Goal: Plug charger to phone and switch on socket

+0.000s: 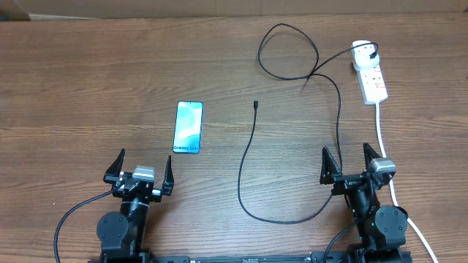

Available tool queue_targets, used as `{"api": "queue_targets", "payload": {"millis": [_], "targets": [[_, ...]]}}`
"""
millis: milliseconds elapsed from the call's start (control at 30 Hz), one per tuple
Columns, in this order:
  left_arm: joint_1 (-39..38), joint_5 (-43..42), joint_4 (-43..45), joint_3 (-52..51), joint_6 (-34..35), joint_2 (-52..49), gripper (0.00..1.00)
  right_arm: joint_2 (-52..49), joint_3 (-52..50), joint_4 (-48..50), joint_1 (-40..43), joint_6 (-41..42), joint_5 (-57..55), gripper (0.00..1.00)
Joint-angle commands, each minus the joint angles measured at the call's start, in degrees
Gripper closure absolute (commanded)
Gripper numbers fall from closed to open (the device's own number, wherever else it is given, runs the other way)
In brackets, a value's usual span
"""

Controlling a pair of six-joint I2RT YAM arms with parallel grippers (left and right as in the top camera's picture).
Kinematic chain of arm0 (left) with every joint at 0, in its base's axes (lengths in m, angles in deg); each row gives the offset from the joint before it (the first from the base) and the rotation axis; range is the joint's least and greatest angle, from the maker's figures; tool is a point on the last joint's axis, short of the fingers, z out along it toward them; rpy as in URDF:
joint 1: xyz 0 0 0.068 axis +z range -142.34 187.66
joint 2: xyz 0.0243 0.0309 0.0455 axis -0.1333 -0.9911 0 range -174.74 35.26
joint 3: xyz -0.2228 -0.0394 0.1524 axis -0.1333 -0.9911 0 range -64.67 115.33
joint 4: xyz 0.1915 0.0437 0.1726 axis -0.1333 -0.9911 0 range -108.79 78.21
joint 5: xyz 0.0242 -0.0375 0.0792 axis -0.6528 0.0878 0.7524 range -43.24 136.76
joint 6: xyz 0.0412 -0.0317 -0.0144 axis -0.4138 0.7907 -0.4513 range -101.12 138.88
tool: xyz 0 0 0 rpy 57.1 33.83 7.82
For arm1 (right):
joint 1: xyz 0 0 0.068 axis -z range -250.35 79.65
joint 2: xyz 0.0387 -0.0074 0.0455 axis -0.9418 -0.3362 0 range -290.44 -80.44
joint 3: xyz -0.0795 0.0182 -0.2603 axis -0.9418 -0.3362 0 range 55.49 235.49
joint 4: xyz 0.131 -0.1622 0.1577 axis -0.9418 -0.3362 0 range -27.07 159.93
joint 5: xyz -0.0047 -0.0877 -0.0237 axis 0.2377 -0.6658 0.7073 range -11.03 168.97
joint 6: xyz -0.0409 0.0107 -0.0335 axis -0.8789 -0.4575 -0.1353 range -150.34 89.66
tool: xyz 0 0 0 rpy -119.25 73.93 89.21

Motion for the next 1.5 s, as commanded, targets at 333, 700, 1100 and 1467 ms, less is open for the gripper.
{"api": "queue_targets", "payload": {"millis": [333,700,1100,1467], "targets": [[0.6,0.1,0.0,-0.3,-0.6,0.6,0.0,0.6,-0.6,0.3,-0.3,0.0,-0.1,0.0],[0.6,0.1,0.0,-0.3,-0.6,0.6,0.01,0.6,-0.6,0.3,-0.3,0.0,-0.1,0.0],[0.6,0.0,0.1,-0.3,-2.1,0.6,0.0,0.6,-0.6,0.3,-0.3,0.0,-0.1,0.0],[0.6,0.0,0.2,-0.1,4.0,0.6,0.0,0.6,-0.6,0.3,-0.3,0.0,-0.1,0.0]]}}
